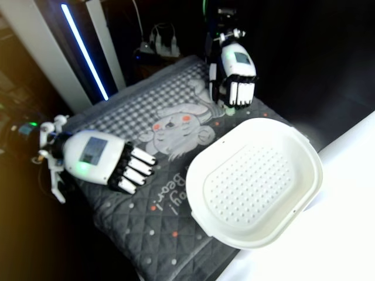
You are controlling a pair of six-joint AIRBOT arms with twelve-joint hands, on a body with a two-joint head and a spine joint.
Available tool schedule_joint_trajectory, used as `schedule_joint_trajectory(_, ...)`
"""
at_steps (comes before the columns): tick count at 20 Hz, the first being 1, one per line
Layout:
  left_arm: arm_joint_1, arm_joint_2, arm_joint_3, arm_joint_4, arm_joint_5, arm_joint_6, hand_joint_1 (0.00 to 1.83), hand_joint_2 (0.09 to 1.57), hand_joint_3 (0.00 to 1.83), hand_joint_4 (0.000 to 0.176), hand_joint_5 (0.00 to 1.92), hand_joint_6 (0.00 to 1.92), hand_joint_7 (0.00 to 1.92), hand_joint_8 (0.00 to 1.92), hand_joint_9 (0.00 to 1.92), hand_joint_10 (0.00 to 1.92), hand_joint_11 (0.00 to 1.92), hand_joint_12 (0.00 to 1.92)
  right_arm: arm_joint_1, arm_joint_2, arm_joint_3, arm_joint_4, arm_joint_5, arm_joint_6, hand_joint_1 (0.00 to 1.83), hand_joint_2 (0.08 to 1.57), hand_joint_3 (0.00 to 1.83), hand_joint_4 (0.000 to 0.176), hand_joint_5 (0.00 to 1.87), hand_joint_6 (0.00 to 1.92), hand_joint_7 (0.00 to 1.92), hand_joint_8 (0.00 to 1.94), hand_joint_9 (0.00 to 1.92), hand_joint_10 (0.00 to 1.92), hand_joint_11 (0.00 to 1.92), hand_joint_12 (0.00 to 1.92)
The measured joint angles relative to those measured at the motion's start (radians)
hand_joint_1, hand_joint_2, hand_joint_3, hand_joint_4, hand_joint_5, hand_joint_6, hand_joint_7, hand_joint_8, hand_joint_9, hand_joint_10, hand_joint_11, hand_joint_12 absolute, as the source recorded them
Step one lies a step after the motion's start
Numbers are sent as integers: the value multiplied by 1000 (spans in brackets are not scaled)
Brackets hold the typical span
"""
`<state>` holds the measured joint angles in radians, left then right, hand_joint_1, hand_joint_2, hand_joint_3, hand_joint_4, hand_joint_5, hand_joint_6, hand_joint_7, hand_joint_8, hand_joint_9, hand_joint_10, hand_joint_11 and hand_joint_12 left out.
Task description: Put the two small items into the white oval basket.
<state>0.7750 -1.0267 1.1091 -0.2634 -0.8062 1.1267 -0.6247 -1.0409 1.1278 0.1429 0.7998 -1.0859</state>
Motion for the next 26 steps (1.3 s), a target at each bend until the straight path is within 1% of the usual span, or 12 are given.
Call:
schedule_joint_trajectory(4,-2,7,-13,22,-19,-3,1499,929,816,0,619,1921,541,1885,635,1921,828,1921,-2,21,-24,-17,-17,-10,1125,847,1074,0,661,1838,780,1915,1074,1921,1200,1921)
schedule_joint_trajectory(8,-77,14,-18,120,3,-17,1652,810,926,24,597,1921,582,1905,658,1919,720,1912,46,61,-38,-36,10,-11,1293,1059,433,0,704,1905,910,1938,1098,1921,1244,1921)
schedule_joint_trajectory(9,-111,22,-21,140,-6,-20,1669,831,880,6,578,1921,567,1895,619,1921,682,1903,85,63,-35,-53,9,-11,1068,1081,564,0,606,1804,943,1940,1115,1921,1256,1921)
schedule_joint_trajectory(11,-168,22,-12,170,-11,-21,1541,844,932,0,611,1921,603,1886,674,1921,772,1917,148,62,-32,-92,8,-11,1422,1102,234,0,712,1916,924,1941,1109,1921,1256,1921)
schedule_joint_trajectory(12,-212,16,6,188,2,-20,1507,874,899,4,608,1921,595,1878,667,1921,795,1920,181,58,-28,-116,8,-10,1330,1005,646,0,673,1920,692,1862,1014,1921,1151,1921)
schedule_joint_trajectory(13,-258,6,29,193,26,-19,1629,904,747,0,597,1921,557,1912,601,1890,804,1921,206,45,-15,-124,3,-10,1417,1017,426,0,721,1921,861,1925,1069,1921,1201,1921)
schedule_joint_trajectory(16,-415,-65,126,224,127,-16,1659,1121,130,72,617,1921,557,1921,708,1920,879,1921,312,-21,53,-148,-74,-11,1422,1100,119,0,801,1921,1085,1941,1340,1921,1463,1921)
schedule_joint_trajectory(19,-499,-159,232,233,217,-20,1536,715,1156,43,740,1921,724,1877,788,1921,1064,1921,410,-102,127,-154,-129,-40,1527,1145,62,0,769,1921,1007,1941,1201,1921,1301,1921)
schedule_joint_trajectory(21,-522,-216,319,199,290,-19,1670,678,1129,0,664,1921,676,1884,726,1921,903,1881,457,-152,168,-147,-192,-117,1490,1165,59,0,718,1921,942,1941,1148,1921,1238,1921)
schedule_joint_trajectory(24,-521,-285,414,158,379,-15,1322,1090,551,0,523,1737,500,1812,611,1893,767,1919,488,-225,247,-116,-262,-150,1295,1191,27,0,595,1921,693,1941,902,1921,1045,1921)
schedule_joint_trajectory(25,-521,-301,438,150,409,-16,1095,1140,120,0,221,936,193,907,213,1406,257,1827,487,-235,262,-101,-295,-150,832,1189,8,5,128,1142,203,1110,203,1417,156,1860)
schedule_joint_trajectory(26,-521,-304,444,128,430,-10,916,1153,39,47,116,418,123,367,56,935,51,1615,487,-241,270,-92,-320,-151,668,1164,0,35,60,437,103,419,40,755,30,1481)
